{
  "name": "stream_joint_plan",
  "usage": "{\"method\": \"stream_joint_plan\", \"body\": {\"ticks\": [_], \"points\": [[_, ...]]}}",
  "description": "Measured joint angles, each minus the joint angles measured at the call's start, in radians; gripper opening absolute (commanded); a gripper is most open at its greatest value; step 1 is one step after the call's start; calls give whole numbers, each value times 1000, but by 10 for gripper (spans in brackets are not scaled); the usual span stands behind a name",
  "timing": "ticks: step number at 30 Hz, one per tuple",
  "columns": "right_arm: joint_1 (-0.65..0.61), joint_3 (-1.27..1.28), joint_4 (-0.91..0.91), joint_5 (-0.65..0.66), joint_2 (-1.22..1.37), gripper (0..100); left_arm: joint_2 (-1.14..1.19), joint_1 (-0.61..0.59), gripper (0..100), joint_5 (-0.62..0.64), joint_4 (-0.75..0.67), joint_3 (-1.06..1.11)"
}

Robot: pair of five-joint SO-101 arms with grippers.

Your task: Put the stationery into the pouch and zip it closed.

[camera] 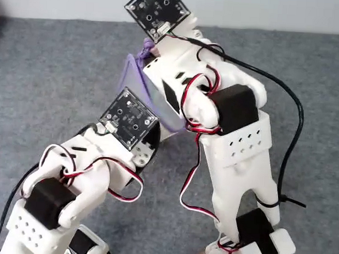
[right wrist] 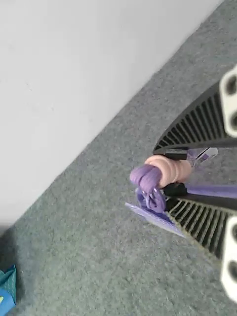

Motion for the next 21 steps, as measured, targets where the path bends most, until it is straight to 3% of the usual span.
{"method": "stream_joint_plan", "body": {"ticks": [13,21], "points": [[-23,-92,2,0,0,7,-178,-35,14,0,110,5],[-115,-92,14,0,0,7,-170,107,14,54,-89,175]]}}
